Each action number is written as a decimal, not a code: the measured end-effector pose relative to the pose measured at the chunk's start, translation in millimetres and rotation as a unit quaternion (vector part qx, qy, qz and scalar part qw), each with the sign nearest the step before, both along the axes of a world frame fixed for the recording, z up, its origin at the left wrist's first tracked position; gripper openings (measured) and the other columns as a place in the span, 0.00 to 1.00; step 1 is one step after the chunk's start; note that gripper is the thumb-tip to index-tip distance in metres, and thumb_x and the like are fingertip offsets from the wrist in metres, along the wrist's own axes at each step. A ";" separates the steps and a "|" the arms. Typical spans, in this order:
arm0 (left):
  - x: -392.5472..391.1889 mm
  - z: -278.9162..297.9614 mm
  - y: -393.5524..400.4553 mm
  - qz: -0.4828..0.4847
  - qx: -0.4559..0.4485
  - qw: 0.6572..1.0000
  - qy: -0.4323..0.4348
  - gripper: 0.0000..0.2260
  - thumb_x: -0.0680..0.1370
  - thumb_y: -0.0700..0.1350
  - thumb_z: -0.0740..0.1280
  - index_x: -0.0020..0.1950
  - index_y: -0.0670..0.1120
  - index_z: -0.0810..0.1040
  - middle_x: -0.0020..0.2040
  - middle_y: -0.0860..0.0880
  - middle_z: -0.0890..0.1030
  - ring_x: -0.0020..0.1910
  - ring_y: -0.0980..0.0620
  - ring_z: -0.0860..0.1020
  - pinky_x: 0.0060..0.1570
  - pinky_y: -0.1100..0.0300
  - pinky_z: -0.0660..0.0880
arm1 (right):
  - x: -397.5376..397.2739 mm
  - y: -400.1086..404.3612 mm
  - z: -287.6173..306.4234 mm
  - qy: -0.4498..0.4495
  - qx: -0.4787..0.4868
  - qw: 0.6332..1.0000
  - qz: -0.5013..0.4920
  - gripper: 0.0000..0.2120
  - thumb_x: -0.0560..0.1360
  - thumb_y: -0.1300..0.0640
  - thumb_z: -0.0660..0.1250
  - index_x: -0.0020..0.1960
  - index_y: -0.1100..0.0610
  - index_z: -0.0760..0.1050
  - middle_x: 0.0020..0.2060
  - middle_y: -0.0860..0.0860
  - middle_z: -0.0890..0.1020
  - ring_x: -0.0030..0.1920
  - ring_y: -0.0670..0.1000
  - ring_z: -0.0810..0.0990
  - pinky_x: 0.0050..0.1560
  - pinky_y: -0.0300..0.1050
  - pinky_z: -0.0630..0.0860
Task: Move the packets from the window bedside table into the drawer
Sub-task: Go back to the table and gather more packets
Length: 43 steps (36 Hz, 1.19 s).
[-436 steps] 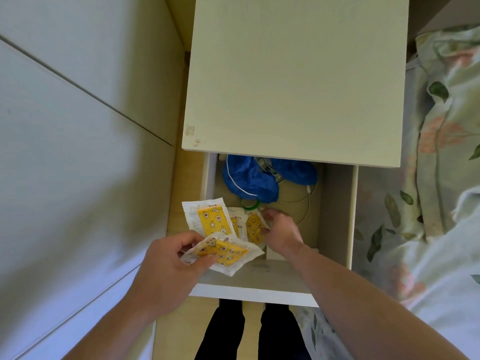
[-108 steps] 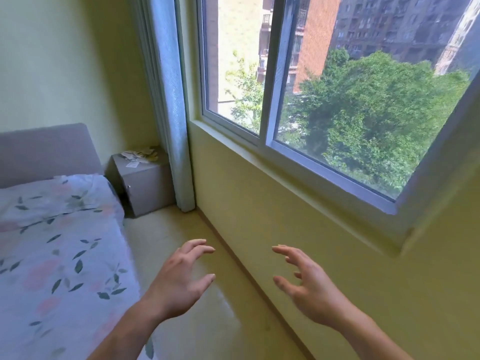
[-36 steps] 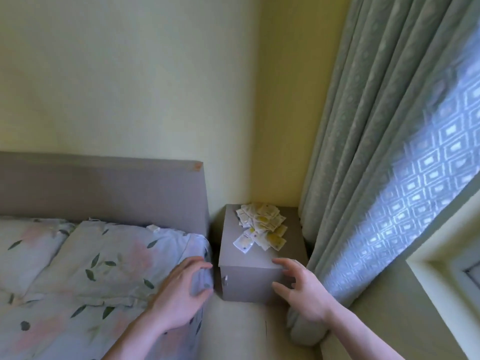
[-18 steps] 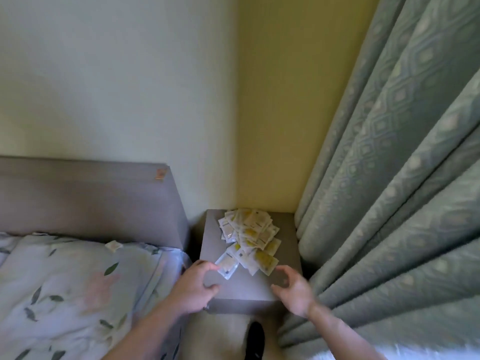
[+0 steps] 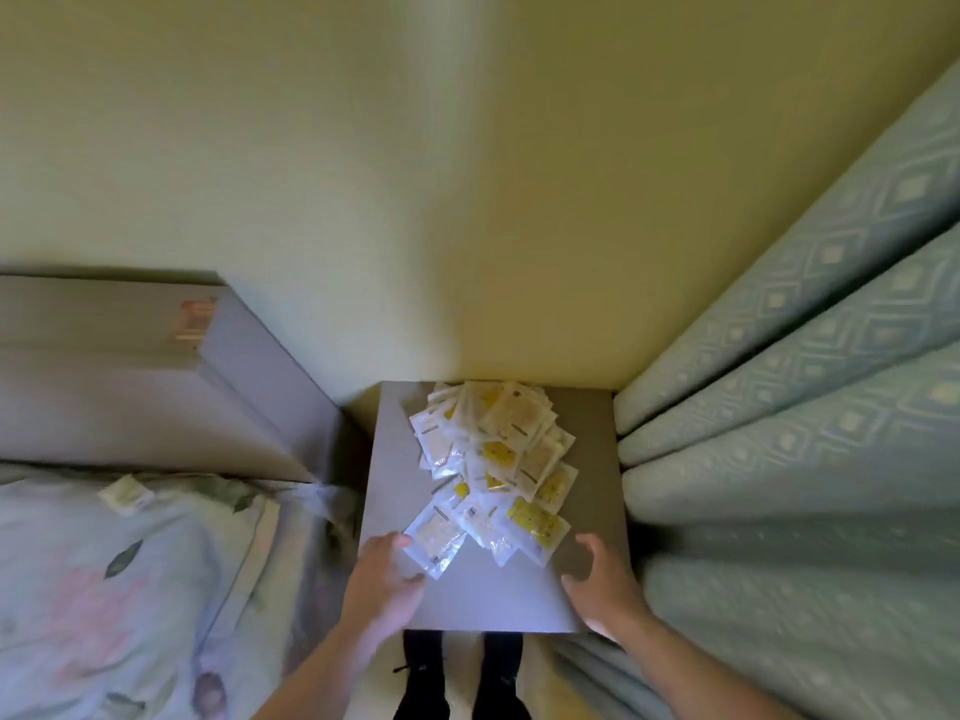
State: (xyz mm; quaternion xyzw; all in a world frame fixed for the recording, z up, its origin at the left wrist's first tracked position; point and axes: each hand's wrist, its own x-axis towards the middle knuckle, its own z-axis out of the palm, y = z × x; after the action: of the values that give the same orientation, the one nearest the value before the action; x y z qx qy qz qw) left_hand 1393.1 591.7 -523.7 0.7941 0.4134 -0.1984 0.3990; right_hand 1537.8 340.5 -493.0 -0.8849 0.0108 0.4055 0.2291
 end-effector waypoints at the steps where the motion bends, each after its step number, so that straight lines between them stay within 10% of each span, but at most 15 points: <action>1: 7.0 -17.6 -0.3 0.002 0.009 1.000 0.003 0.22 0.71 0.48 0.73 0.65 0.52 0.74 0.62 0.53 0.74 0.51 0.55 0.79 0.53 0.61 0.74 | 1.6 1.6 -8.9 -0.004 -0.007 1.000 -0.004 0.25 0.78 0.57 0.68 0.74 0.54 0.66 0.70 0.53 0.72 0.69 0.53 0.72 0.56 0.36 0.66; 8: 39.4 -91.8 -9.9 -0.026 0.089 0.995 0.027 0.25 0.71 0.55 0.75 0.64 0.52 0.72 0.63 0.51 0.72 0.65 0.47 0.71 0.61 0.52 0.72 | 17.6 12.2 -67.2 -0.047 -0.024 0.999 0.005 0.28 0.74 0.49 0.72 0.71 0.50 0.68 0.66 0.50 0.74 0.67 0.52 0.73 0.66 0.45 0.70; 21: 17.1 -143.6 7.0 -0.008 0.042 0.998 0.045 0.23 0.64 0.61 0.74 0.54 0.53 0.77 0.50 0.54 0.83 0.48 0.49 0.82 0.50 0.52 0.79 | 18.3 34.0 -146.1 -0.176 -0.046 0.983 0.005 0.30 0.66 0.41 0.78 0.63 0.53 0.75 0.59 0.52 0.78 0.59 0.58 0.75 0.61 0.53 0.70; 28: -10.5 -109.5 2.3 -0.001 0.008 1.000 -0.012 0.08 0.74 0.49 0.74 0.49 0.51 0.77 0.38 0.57 0.80 0.38 0.57 0.79 0.36 0.62 0.73 | 0.5 15.3 -162.7 -0.076 -0.029 0.996 -0.035 0.16 0.70 0.47 0.77 0.50 0.54 0.78 0.48 0.51 0.82 0.51 0.56 0.80 0.46 0.47 0.73; 34: -1.1 -85.3 -8.2 -0.014 -0.008 0.996 -0.087 0.07 0.71 0.51 0.74 0.37 0.55 0.76 0.42 0.56 0.79 0.38 0.60 0.78 0.37 0.68 0.72 | -14.6 -15.7 -155.6 0.010 0.052 0.995 -0.087 0.12 0.70 0.56 0.76 0.36 0.59 0.76 0.26 0.49 0.77 0.31 0.50 0.71 0.31 0.45 0.66; 40: 49.0 -100.8 -21.1 -0.092 0.016 0.990 -0.110 0.08 0.74 0.49 0.75 0.40 0.50 0.77 0.49 0.56 0.75 0.49 0.64 0.74 0.48 0.76 0.67 | -7.2 -41.3 -139.8 0.025 0.105 0.983 -0.147 0.04 0.73 0.62 0.76 0.40 0.56 0.83 0.35 0.48 0.87 0.40 0.50 0.85 0.42 0.49 0.78; 43: 66.9 -120.2 -30.5 -0.088 0.028 0.989 -0.116 0.09 0.75 0.49 0.75 0.52 0.47 0.85 0.66 0.52 0.73 0.61 0.51 0.74 0.61 0.61 0.73 | 3.8 -46.2 -133.0 0.012 0.126 0.974 -0.186 0.06 0.75 0.62 0.74 0.44 0.52 0.84 0.39 0.47 0.87 0.42 0.46 0.86 0.44 0.44 0.79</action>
State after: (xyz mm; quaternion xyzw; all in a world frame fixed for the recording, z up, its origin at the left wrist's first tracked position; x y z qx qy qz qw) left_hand 1460.1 561.2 -643.9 0.8560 0.2976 -0.1275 0.4031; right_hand 1541.7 294.2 -625.9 -0.8265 0.1272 0.3643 0.4099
